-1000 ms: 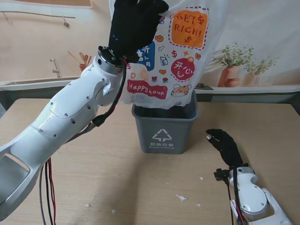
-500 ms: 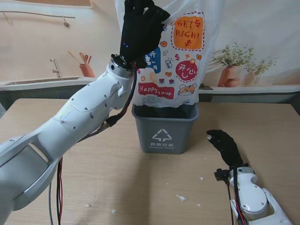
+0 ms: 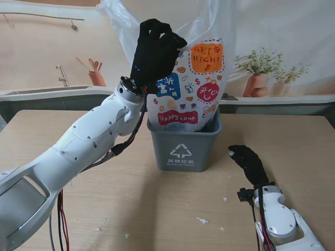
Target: Fit the garbage bag over the bin
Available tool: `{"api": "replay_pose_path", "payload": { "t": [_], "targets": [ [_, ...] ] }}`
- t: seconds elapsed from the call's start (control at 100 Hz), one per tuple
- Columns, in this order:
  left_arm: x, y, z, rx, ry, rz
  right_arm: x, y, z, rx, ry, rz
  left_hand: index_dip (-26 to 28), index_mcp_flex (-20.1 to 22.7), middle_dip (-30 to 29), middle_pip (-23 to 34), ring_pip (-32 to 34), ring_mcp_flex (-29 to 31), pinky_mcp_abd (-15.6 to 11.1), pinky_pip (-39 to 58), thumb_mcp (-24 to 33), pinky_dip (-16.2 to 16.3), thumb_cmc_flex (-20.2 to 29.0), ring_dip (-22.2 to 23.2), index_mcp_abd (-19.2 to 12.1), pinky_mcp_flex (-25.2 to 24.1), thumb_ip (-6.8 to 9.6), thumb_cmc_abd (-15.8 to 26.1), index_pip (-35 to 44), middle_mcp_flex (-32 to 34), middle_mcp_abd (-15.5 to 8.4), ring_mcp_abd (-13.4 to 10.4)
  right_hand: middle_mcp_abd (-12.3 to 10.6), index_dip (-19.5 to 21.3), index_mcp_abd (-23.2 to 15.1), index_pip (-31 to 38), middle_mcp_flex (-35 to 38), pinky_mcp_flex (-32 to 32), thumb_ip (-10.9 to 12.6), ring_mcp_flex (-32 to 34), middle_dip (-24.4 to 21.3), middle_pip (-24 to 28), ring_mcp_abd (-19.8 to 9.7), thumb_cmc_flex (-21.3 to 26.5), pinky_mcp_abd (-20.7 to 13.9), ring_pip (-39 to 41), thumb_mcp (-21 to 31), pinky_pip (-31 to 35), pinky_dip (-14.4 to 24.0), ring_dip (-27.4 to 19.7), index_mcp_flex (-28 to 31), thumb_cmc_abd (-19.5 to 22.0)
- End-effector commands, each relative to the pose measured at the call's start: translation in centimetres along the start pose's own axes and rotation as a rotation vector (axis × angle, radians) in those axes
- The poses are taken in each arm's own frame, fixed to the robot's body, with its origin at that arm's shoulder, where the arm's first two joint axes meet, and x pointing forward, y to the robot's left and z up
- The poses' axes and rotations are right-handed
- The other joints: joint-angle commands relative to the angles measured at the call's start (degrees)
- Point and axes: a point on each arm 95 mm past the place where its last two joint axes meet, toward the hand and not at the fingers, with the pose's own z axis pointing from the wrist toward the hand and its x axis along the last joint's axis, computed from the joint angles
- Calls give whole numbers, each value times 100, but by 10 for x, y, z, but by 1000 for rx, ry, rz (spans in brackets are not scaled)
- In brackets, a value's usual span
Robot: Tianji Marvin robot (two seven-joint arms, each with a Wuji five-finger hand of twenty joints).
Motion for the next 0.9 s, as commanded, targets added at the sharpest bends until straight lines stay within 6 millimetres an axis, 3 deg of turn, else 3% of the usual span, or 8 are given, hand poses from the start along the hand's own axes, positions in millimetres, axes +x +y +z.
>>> {"api": "replay_pose_path", "payload": {
  "t": [0.0, 0.15, 0.41, 0.6, 0.72, 0.82, 0.89],
  "targets": [
    [-12, -6, -5, -25, 6, 19, 1, -7, -1, 22, -7, 6, 98, -5, -87, 3, -30, 129, -112, 277, 116, 92, 168, -90, -132, -52, -111, -54, 167, 34, -174, -119, -115, 69, 45, -23, 62, -13, 79, 78, 52, -69, -69, -153, -137, 75, -31, -18, 64, 63, 76, 225],
    [-10, -3, -7, -63, 6, -25, 3, -9, 0, 30, -7, -2, 61, 39, -184, -3, -21, 208, -198, 310, 124, 105, 100, -184, -222, 46, -114, -71, 148, 77, -240, -195, -110, 73, 31, -22, 67, -10, 80, 74, 53, -66, -63, -147, -130, 74, -26, -17, 66, 63, 72, 222],
    [20, 21, -30, -239, 29, -128, 7, -10, 0, 36, 5, -13, -18, 49, -452, 24, -136, 479, -427, 399, 169, 184, -145, -458, -579, 344, -183, -57, 183, 156, -503, -455, -90, 82, -6, -16, 50, -9, 83, 71, 53, -65, -65, -137, -134, 82, -19, -18, 70, 67, 7, 214],
    [30, 7, -39, -345, -12, -194, 8, -8, -1, 33, 15, -7, -83, 118, -581, -97, -521, 833, -716, 292, 226, 169, -348, -567, -944, 654, -214, -81, 199, 306, -738, -732, -97, 88, -42, -3, 42, -10, 82, 69, 52, -69, -58, -115, -134, 80, 1, -20, 71, 66, -25, 207],
    [37, -2, -45, -416, -33, -250, 12, -6, -3, 19, 34, -10, -193, 235, -459, -337, -722, 1010, -774, 121, 261, 102, -389, -525, -995, 815, -198, -135, 232, 493, -763, -767, -102, 96, -86, 20, 49, 2, 97, 73, 55, -60, -59, -16, -136, 85, 62, -17, 71, 68, -41, 113],
    [42, -6, -52, -491, -24, -275, 20, -3, -4, 11, 75, -28, -336, 267, -406, -475, -844, 1110, -760, 57, 271, 75, -423, -530, -1001, 869, -184, -149, 262, 597, -747, -742, -337, 111, -294, 70, 102, 43, 103, 90, 76, -7, -177, 165, -269, 118, 202, -24, 56, 85, -1, -59],
    [43, -7, -57, -527, -29, -284, 31, 0, -6, 9, 130, -64, -349, 249, -371, -525, -885, 1137, -764, 38, 271, 66, -452, -525, -1013, 891, -198, -142, 284, 622, -770, -770, -371, 119, -369, 85, 61, 63, 87, 60, 95, 26, -220, 214, -349, 142, 299, -59, 19, 101, -58, -119]
  ]
}}
